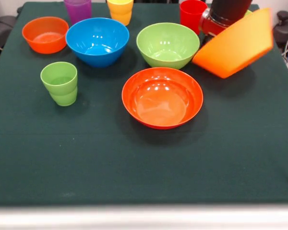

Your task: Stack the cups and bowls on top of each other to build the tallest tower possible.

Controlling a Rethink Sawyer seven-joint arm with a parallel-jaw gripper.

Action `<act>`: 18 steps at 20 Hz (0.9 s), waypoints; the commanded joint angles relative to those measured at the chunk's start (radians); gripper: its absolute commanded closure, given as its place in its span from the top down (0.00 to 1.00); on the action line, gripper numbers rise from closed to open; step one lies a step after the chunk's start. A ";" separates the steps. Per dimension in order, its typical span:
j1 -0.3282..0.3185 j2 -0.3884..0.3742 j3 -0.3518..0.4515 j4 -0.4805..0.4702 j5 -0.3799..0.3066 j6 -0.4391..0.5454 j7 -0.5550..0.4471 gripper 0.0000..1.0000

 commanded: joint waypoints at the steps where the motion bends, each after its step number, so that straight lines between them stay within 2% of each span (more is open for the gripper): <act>1: 0.025 0.078 0.023 -0.086 -0.061 -0.027 -0.042 0.00; 9: 0.040 0.081 0.020 -0.111 -0.044 0.002 -0.052 0.00; 11: 0.005 0.054 0.066 -0.094 -0.026 0.031 -0.092 0.00; 13: -0.026 -0.025 0.103 -0.051 -0.015 0.074 -0.141 0.00; 15: -0.081 -0.122 0.161 0.001 0.019 0.156 -0.202 0.00; 18: -0.153 -0.223 0.233 0.030 0.066 0.297 -0.272 0.00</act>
